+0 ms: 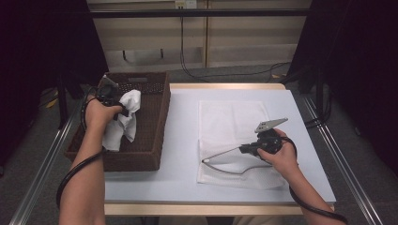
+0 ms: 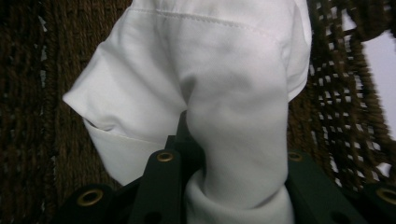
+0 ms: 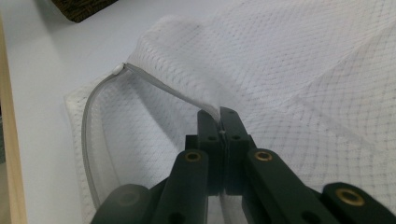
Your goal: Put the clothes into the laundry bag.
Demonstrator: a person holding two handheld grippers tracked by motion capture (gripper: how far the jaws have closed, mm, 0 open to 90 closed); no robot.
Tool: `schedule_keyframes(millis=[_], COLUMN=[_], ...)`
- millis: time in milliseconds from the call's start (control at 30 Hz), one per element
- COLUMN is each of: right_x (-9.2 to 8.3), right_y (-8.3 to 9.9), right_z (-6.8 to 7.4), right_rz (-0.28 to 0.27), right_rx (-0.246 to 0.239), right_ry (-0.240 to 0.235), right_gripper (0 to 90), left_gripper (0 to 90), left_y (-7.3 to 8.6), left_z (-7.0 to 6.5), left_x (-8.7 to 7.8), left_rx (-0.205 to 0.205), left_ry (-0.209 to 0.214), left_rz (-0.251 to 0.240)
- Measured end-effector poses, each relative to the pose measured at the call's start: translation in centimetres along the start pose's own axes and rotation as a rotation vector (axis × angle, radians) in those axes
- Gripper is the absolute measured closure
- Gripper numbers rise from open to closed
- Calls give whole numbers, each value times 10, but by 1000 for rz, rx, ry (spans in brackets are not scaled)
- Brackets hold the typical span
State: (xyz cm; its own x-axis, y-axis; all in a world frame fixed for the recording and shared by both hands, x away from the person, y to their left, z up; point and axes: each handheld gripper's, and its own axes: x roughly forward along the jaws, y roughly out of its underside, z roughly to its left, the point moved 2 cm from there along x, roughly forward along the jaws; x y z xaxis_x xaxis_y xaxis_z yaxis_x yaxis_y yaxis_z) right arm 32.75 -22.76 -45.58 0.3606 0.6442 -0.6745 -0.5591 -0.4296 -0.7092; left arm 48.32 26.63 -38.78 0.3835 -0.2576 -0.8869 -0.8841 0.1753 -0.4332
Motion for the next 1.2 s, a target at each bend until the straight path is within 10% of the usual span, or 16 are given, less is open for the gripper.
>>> schedule_keyframes(millis=[533,1200], right_x=[-1,1], right_y=[0,0], right_z=[2,1], right_rz=[-6,1], right_rx=[-9,-14], right_ry=[11,-5], right_gripper=[899,899], left_gripper=[722,648], left_y=[-13,-12], left_z=[-21,-3], left_x=[-45,56], left_rx=[19,40], left_ry=[41,-81], left_rz=[-29,27])
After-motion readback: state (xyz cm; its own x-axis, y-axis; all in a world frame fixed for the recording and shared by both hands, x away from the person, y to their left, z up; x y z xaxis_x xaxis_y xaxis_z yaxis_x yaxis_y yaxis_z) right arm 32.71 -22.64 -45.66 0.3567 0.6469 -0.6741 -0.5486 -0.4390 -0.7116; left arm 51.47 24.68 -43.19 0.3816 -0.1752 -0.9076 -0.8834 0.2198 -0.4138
